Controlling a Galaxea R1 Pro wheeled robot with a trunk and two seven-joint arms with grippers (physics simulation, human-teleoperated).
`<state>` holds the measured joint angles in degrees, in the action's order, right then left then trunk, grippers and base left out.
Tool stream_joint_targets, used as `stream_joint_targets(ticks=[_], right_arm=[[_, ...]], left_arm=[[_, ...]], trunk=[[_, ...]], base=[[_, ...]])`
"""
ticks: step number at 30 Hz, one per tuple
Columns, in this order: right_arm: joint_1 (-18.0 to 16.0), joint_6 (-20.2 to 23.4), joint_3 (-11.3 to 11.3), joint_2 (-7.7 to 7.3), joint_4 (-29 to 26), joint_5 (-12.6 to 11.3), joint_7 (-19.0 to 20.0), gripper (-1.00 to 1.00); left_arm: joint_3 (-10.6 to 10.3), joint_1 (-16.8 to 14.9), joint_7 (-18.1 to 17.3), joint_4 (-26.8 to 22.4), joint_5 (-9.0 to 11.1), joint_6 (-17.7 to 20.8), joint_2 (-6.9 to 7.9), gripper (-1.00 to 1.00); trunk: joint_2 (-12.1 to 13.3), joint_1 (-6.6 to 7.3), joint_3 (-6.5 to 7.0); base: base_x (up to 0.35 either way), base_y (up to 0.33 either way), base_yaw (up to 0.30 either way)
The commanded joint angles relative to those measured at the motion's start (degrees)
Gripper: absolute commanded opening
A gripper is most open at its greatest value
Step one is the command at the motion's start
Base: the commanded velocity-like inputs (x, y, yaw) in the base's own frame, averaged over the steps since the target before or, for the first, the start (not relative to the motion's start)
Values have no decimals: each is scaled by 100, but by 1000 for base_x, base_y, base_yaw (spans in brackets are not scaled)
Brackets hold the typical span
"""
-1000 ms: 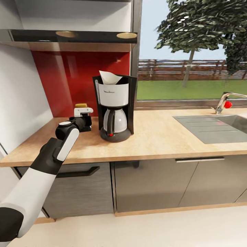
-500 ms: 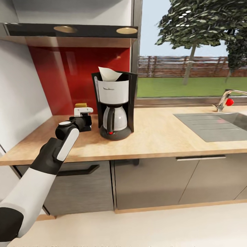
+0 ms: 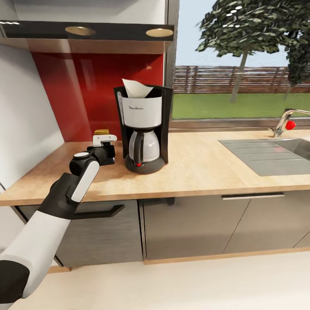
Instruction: Set up a coffee station on the kitchen countertop: keep the coffee maker on the countertop, move the bottle of coffee from the kitchen shelf to the counter next to the coffee maker, place a paper coffee filter on top of the coffee maker, put the saucer next to the coffee maker with the coffee cup on the saucer, and place the electric kettle next to the coffee maker.
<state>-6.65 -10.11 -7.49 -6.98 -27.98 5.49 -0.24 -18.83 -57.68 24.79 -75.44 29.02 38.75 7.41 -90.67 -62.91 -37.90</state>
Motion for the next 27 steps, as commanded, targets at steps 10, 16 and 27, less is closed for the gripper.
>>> stream_joint_targets(ticks=[10, 16, 27], right_arm=[[-3, -17, -24, 4, 3, 58, -2, 100], [-3, -17, -24, 4, 3, 58, -2, 100], [-3, -19, -24, 4, 5, 58, -2, 100]], left_arm=[[-14, -6, 52, -18, 52, 10, 6, -100], [-12, -6, 52, -21, 51, 10, 6, -100], [-7, -6, 52, -16, 51, 10, 14, -100]], trunk=[[-3, 1, -17], [-3, 1, -17], [-3, 1, -17]], base=[[29, 38, 0], [12, 14, 0], [78, 51, 0]])
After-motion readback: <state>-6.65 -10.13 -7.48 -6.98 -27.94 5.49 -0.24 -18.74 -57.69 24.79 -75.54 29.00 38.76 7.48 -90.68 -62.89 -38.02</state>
